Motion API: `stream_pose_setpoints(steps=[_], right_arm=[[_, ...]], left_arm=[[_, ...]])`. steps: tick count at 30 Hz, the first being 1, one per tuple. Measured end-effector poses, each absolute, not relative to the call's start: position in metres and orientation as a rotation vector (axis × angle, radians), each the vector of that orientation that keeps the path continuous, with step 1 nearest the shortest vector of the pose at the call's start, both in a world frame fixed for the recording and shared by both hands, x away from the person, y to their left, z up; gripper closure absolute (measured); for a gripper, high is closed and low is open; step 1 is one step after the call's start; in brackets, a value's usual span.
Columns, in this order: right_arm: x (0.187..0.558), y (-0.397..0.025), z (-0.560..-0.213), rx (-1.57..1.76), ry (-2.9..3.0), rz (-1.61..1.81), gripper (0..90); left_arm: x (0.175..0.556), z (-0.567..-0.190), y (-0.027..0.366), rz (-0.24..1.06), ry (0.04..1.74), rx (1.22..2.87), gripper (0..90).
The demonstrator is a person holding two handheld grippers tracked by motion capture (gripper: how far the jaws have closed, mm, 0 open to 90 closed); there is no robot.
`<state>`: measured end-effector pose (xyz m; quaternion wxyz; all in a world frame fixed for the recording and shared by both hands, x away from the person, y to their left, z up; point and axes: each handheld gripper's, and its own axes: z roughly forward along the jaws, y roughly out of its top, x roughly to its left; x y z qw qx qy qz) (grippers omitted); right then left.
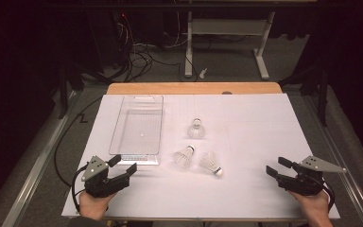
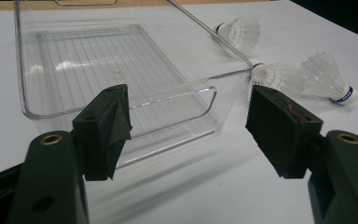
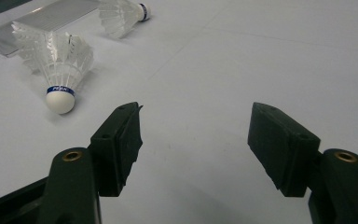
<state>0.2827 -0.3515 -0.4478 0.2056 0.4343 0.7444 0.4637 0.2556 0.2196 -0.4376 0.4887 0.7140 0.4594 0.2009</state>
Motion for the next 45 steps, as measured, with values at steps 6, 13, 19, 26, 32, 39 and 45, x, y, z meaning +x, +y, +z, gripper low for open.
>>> stream_pose_setpoints(steps=[6,13,19,26,32,39,45], right_arm=[[0.283,-0.35,-0.448,1.204,2.085,1.289,35.0],[0.281,-0.352,-0.448,1.213,2.078,1.29,35.0],[0.281,-0.351,-0.448,1.213,2.083,1.288,35.0],[0.282,-0.351,-0.448,1.212,2.085,1.289,35.0],[0.283,-0.351,-0.448,1.21,2.088,1.288,35.0],[0.284,-0.35,-0.449,1.209,2.093,1.291,34.9],[0.285,-0.349,-0.449,1.206,2.098,1.289,34.9]], left_arm=[[0.254,-0.437,0.22,0.495,1.116,1.727,31.8],[0.256,-0.437,0.218,0.491,1.105,1.736,32.7],[0.256,-0.437,0.218,0.489,1.103,1.731,32.9],[0.255,-0.436,0.217,0.482,1.1,1.732,33.0],[0.253,-0.435,0.215,0.48,1.098,1.727,32.9],[0.253,-0.433,0.212,0.48,1.091,1.731,32.7],[0.253,-0.432,0.21,0.474,1.088,1.731,32.5]])
